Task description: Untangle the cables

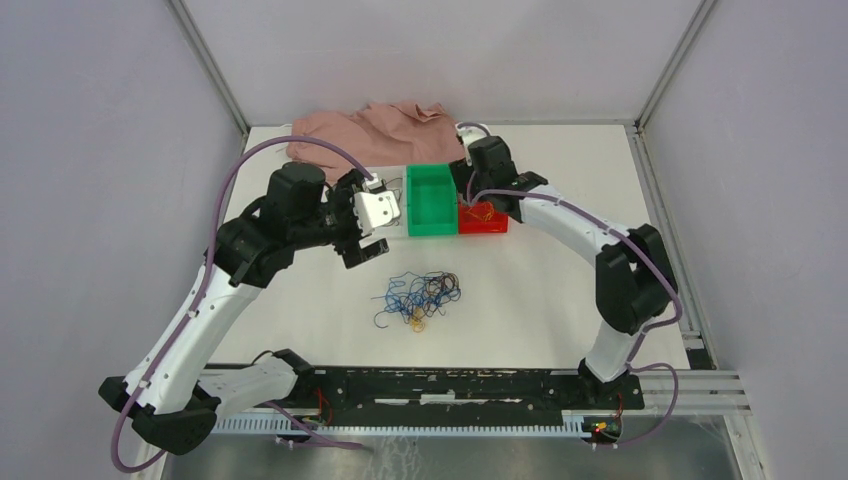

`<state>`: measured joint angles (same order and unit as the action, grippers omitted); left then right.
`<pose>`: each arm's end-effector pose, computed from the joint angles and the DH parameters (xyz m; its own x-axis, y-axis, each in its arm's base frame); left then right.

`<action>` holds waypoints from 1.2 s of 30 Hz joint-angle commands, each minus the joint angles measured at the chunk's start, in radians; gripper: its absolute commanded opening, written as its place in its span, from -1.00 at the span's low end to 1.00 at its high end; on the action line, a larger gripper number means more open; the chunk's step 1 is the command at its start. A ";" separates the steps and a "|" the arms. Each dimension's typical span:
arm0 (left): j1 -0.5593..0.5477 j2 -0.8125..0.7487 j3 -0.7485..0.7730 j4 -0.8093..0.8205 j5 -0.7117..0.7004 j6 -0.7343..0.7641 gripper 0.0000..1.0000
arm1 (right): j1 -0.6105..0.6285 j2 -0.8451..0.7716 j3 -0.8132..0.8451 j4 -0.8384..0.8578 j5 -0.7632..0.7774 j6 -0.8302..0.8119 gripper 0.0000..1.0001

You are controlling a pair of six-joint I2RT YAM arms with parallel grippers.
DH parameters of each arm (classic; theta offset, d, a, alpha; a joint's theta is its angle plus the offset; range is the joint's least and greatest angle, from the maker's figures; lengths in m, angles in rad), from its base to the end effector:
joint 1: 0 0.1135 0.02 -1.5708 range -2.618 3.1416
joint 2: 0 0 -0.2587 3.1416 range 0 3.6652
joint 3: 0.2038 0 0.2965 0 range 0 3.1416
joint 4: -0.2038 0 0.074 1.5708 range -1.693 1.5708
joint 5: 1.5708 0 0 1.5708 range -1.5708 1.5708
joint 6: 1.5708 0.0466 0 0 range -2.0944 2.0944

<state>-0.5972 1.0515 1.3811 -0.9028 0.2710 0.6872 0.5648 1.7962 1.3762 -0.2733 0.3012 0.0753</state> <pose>0.1971 -0.1491 0.4244 0.1150 0.6609 -0.7416 0.8471 0.3247 0.4208 0.3947 0.2338 0.2263 -0.5623 -0.2712 -0.7812 -0.2769 0.9519 -0.1312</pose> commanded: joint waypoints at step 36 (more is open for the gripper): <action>0.016 -0.020 0.013 -0.013 0.020 -0.016 0.88 | -0.131 0.263 0.135 0.043 -0.228 0.267 -0.44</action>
<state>-0.5846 1.0496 1.3815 -0.9340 0.2722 0.6872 0.4328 2.0808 1.5043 -0.2512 0.0494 0.3450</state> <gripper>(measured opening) 0.942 0.167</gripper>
